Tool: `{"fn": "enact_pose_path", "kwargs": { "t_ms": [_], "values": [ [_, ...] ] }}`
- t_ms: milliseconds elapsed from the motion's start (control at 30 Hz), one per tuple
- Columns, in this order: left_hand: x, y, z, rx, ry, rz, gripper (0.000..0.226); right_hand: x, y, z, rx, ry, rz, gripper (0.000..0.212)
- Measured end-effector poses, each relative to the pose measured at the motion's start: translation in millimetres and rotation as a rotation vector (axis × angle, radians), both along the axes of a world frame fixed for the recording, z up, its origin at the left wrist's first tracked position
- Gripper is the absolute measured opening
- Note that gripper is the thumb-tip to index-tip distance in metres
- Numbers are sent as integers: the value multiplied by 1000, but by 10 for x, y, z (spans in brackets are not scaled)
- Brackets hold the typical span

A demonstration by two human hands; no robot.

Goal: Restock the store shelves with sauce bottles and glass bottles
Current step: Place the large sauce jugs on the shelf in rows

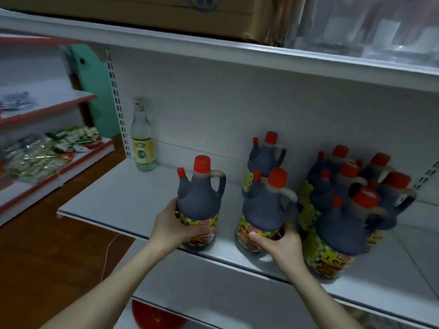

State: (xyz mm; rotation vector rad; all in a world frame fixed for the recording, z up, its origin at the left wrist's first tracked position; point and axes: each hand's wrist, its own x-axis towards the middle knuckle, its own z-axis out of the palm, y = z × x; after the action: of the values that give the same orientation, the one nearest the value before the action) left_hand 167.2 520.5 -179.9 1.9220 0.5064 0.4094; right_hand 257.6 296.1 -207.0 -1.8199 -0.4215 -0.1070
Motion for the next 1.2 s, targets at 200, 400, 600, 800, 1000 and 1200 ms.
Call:
{"fn": "enact_pose_path", "kwargs": {
  "t_ms": [200,400,600,800,1000,1200],
  "values": [
    [108,108,-11,13,31,-85,76,118,25,-21,9,92,89,57],
    [95,143,-17,4,41,-141,78,94,98,-49,129,82,12,66],
    [89,136,-11,-10,38,-152,79,28,189,-215,164,21,-23,75],
    [87,136,-11,-35,40,-157,76,376,164,-56,90,106,113,53],
    [88,143,-30,-31,42,-156,76,461,232,-147,97,118,-23,59],
    [86,144,-32,-33,48,-158,78,384,362,-318,112,99,-117,65]
  ]
}}
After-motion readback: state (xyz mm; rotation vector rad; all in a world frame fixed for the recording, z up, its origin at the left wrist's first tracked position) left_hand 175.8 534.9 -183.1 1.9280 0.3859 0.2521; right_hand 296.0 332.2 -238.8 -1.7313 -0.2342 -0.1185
